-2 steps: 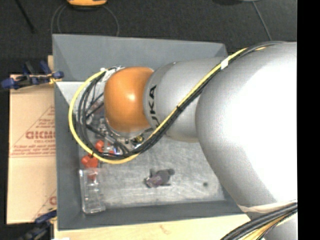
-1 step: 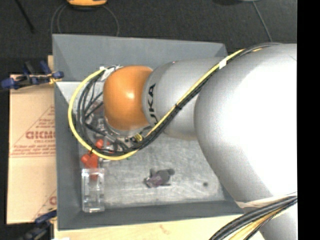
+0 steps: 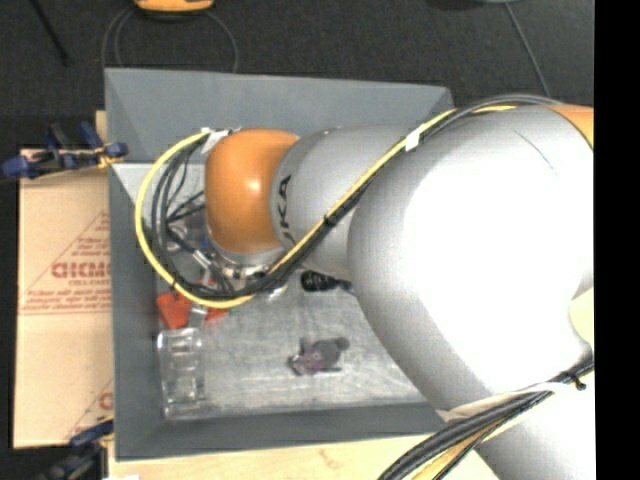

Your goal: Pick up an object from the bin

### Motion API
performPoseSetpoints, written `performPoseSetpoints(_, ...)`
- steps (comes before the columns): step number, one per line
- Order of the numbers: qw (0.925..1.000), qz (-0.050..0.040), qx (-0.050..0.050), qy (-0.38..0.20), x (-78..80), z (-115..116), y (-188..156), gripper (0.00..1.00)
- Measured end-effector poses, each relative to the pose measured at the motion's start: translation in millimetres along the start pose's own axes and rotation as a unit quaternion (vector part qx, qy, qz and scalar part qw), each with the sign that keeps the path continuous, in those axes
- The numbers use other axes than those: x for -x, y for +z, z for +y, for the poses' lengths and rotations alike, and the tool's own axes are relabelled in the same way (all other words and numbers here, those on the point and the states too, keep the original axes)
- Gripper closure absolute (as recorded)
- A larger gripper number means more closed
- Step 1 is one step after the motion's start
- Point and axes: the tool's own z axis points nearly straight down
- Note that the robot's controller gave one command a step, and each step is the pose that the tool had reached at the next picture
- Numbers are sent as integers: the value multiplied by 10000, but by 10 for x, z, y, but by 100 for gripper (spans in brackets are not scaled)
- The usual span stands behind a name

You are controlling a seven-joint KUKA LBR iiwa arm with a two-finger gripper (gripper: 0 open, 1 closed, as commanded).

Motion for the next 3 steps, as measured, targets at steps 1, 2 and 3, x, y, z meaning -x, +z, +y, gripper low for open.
performPoseSetpoints(1,10000,54,-24,58,159,10,78,0)
performPoseSetpoints(2,10000,39,3,60,152,34,71,100)
performPoseSetpoints(3,9998,53,14,214,-110,20,-1328,100)
